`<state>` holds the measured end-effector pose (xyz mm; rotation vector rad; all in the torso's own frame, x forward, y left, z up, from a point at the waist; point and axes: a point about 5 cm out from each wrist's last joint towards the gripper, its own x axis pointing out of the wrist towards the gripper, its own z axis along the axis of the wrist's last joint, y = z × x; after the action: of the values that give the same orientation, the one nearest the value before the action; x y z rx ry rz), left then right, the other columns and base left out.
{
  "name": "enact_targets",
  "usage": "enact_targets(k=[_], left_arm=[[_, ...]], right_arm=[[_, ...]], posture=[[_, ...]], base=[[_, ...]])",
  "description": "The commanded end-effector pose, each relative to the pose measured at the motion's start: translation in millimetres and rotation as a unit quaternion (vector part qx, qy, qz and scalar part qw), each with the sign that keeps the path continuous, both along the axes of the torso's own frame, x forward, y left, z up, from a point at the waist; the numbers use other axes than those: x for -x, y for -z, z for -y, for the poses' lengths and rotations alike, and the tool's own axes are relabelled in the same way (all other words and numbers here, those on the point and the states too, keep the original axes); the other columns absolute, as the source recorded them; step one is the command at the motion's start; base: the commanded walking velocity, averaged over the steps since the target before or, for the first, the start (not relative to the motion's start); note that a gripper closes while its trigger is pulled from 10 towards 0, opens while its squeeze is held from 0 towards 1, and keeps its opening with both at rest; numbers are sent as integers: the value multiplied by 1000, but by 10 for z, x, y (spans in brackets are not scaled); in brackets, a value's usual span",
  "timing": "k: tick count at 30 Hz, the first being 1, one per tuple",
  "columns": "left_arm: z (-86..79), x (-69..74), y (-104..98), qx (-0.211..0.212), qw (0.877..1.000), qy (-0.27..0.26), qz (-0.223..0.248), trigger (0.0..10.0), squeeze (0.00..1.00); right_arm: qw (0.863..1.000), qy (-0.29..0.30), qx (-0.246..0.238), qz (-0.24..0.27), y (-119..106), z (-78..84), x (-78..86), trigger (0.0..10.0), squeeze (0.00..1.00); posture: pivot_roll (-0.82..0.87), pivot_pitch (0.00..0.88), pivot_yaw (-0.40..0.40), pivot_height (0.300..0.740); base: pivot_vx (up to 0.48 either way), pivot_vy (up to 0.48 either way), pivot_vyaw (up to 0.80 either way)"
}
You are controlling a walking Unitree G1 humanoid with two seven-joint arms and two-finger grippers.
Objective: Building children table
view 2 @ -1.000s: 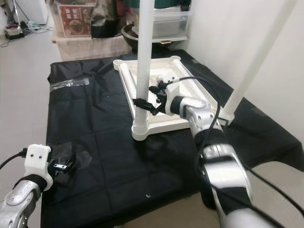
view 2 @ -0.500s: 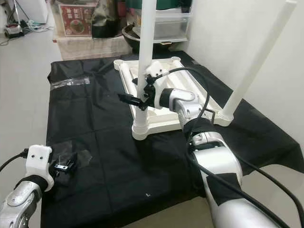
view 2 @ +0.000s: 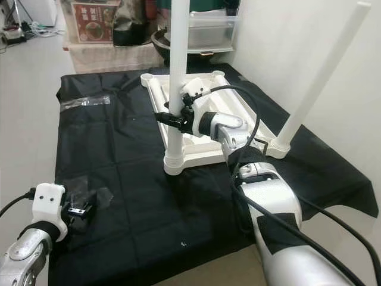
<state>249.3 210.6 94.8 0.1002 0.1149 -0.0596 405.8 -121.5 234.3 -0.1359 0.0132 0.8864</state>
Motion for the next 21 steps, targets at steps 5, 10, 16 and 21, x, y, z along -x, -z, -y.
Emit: enact_targets(k=[5,10,16,21], left_arm=[[50,19,34,3,1000,6,-4,10000,0],[45,21,31,2,1000,7,-5,10000,0],[38,28,29,0,1000,7,-6,10000,0],[17,55,29,0,1000,0,-6,10000,0]], right_arm=[[1000,17,-8,-14,135,8,10,0,0],[1000,6,-5,-21,210,-13,35,0,0],[999,-4,22,-28,354,-90,73,0,0],[967,246,13,-64,552,-61,-35,0,0]], posture=[[59,0,-107,740],[60,0,-105,740],[60,0,-103,740],[72,0,-115,740]], base=[[0,0,0],[0,0,0],[0,0,0],[0,0,0]])
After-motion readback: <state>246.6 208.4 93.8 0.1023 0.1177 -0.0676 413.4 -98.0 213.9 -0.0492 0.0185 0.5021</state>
